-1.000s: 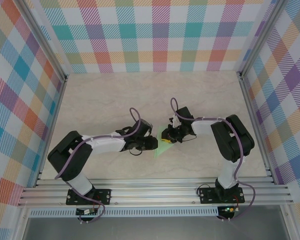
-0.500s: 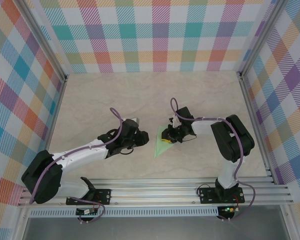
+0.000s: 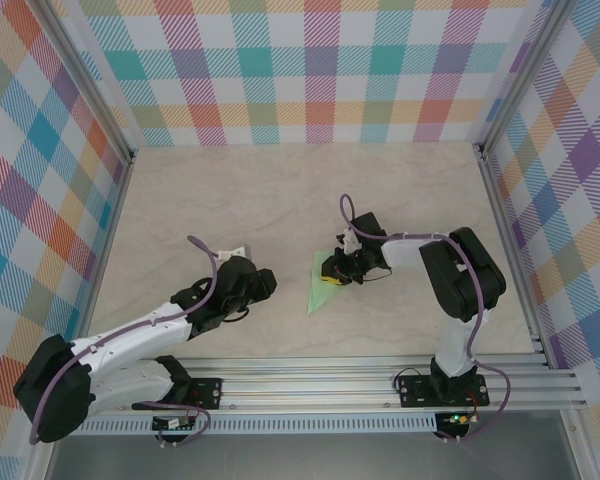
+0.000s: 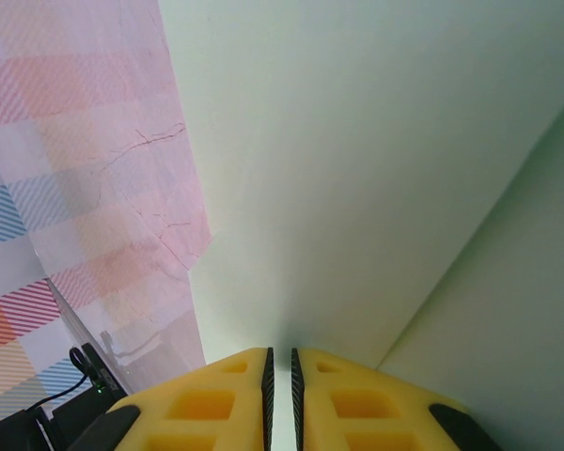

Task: Fold a paper plane with a square sheet of paper (pick it up from the middle)
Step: Fourth fold the wing at the center of the table.

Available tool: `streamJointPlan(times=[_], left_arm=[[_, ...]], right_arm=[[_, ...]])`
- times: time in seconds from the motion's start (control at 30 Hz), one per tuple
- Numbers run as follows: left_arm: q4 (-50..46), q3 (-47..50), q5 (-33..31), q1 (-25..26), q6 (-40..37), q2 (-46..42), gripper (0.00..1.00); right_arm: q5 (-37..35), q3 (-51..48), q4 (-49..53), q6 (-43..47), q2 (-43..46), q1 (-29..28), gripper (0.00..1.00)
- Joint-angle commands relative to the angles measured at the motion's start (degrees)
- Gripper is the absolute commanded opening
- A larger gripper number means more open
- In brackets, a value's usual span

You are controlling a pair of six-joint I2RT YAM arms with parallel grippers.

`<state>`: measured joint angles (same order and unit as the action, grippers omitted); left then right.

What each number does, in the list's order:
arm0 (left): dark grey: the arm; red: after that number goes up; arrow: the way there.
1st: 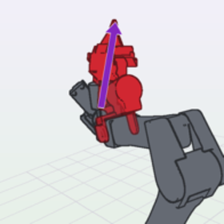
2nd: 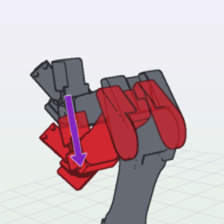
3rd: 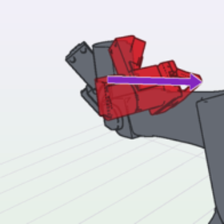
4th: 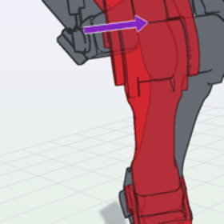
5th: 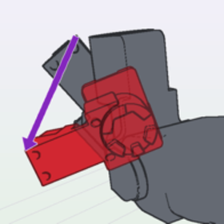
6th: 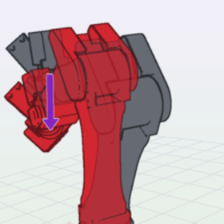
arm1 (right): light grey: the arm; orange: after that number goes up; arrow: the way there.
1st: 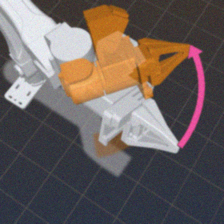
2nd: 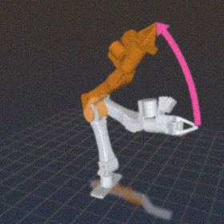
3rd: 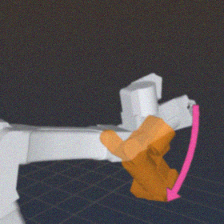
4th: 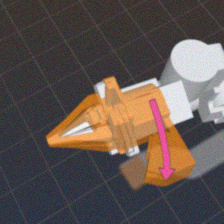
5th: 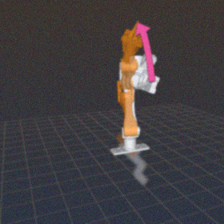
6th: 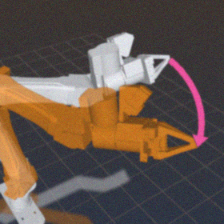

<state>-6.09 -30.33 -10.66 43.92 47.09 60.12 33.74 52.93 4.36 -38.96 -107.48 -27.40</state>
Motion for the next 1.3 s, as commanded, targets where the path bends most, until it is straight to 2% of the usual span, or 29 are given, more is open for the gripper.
streamJointPlan(times=[0.0, 0.37, 0.83, 1.27], left_arm=[[-0.7, 1.8, -4.3, -0.9, 1.6, -3.3, 0.38], [-2.9, -1.2, -5.0, -1.1, 1.1, -1.1, 0.39], [-6.3, -2.4, -10.7, -1.2, 4.2, -0.2, 0.39], [-7.7, -3.0, -10.2, -1.2, 3.4, -0.3, 0.39]], right_arm=[[-5.9, -1.9, 2.9, 0.5, -5.0, -0.5, 0.16], [-3.4, -1.8, 1.1, 0.1, -6.4, -0.7, 0.17], [-3.1, 3.1, 5.0, 0.1, -6.8, -2.9, 0.17], [-2.5, 3.0, 2.9, -1.1, -7.8, -4.3, 0.18]])
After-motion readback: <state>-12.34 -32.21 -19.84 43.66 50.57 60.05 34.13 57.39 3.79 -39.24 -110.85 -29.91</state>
